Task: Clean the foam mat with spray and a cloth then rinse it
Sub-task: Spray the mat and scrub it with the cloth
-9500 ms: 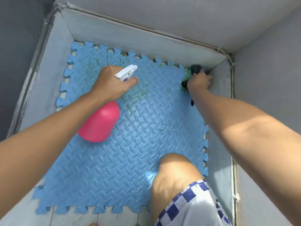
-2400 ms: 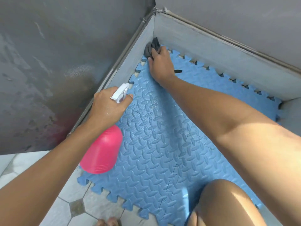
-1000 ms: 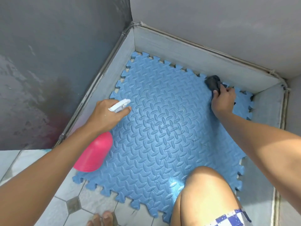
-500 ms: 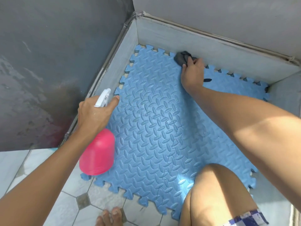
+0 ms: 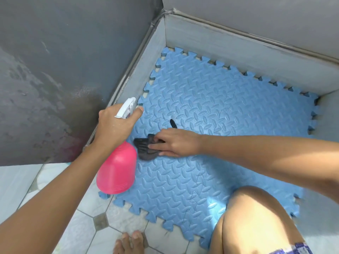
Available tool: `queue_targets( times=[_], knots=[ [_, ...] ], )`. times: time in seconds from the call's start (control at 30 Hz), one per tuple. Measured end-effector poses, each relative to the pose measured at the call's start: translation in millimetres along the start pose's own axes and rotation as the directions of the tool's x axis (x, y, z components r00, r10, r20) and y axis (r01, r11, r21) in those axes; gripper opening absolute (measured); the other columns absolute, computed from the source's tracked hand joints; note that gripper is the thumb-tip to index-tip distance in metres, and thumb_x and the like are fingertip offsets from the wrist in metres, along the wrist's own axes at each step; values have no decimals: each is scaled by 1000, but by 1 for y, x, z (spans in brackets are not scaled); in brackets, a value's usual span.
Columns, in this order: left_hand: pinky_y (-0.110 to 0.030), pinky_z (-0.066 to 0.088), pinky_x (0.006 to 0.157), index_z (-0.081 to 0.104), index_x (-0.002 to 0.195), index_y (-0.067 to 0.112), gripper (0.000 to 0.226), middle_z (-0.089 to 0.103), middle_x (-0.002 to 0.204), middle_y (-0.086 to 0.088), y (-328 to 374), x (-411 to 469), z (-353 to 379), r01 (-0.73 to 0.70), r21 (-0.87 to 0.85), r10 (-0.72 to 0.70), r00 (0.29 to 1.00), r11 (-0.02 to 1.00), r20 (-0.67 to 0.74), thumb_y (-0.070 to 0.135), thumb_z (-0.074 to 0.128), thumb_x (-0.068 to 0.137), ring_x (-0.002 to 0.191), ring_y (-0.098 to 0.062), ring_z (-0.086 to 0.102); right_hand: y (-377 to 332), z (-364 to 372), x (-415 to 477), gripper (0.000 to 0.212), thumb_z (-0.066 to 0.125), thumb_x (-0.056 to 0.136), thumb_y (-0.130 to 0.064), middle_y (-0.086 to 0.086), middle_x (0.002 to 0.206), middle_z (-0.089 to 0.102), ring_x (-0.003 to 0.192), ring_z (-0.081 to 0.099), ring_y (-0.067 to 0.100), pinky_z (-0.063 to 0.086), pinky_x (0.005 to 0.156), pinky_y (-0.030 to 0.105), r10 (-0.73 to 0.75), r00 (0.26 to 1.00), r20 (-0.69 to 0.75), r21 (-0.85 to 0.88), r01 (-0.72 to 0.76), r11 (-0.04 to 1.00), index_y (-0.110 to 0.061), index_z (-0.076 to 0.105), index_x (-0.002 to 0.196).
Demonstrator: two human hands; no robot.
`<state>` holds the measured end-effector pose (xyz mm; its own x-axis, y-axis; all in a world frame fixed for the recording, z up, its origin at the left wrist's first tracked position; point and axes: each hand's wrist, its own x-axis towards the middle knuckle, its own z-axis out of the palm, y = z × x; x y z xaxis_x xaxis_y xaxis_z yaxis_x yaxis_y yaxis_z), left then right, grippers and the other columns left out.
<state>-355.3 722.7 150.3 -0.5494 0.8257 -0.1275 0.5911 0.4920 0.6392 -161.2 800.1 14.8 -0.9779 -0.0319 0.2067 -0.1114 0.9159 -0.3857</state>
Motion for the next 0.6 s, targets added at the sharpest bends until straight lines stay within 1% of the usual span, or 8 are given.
queue_targets(
  times=[0.07,0.17,0.23,0.3,0.37,0.4,0.53,0.6],
  knots=[
    [-44,45,61,47,67,-6,60,47,60,-23,0,-1,-1,5,-13,-5,1000,1000,0,44,71,90,59,-22,39,24,-17,-18,40,56,101,-31,12,117,59,98,56,25,49,82,35,10,999,44,-53,-8,999,-14,59,138],
    [-47,47,64,46,67,-8,61,50,66,-34,1,-3,-2,1,-30,-1,1000,1000,-7,43,71,91,58,-22,40,92,-54,-29,45,51,101,-34,12,125,55,108,53,28,48,89,33,415,901,-124,-172,-431,886,-23,50,144],
    [-49,48,65,45,67,-7,61,49,66,-34,0,-3,-3,-4,-23,4,1000,1000,-1,42,71,92,57,-22,39,136,-76,-34,45,50,100,-33,17,124,54,111,52,36,48,93,42,698,636,-330,-123,-762,636,-18,52,142],
    [-49,48,65,48,68,-8,60,51,67,-34,0,-1,-2,1,-24,-1,1000,1000,14,42,71,92,57,-25,41,162,-86,-33,42,49,99,-30,21,123,54,113,51,40,44,97,45,848,275,-454,53,-941,333,-11,57,136],
    [-48,50,68,57,71,-8,58,58,69,-32,0,2,3,5,-13,-5,999,1000,34,45,70,91,58,-35,49,165,-81,-18,40,48,98,-30,20,124,52,115,49,39,43,99,44,878,98,-468,158,-968,192,-9,58,131],
    [-48,51,69,61,72,-7,57,61,70,-30,-1,5,7,13,-16,-12,999,1000,45,47,70,90,62,-40,55,159,-75,-5,40,47,98,-31,20,124,51,115,48,38,45,97,45,874,148,-463,151,-958,242,-9,57,131],
    [-49,55,67,66,73,-3,70,65,72,-27,-1,21,29,49,-31,-45,991,998,128,67,62,72,59,-35,58,132,-54,43,43,49,97,-35,15,121,54,110,52,33,49,86,39,638,716,-284,-99,-683,723,-15,57,134],
    [-51,57,69,68,74,-4,76,67,76,-29,3,28,38,40,-18,-36,982,999,187,72,60,66,64,-38,63,133,-55,57,45,49,97,-35,16,118,56,106,54,34,47,83,39,560,797,-226,-166,-598,784,-11,58,134]
  ],
)
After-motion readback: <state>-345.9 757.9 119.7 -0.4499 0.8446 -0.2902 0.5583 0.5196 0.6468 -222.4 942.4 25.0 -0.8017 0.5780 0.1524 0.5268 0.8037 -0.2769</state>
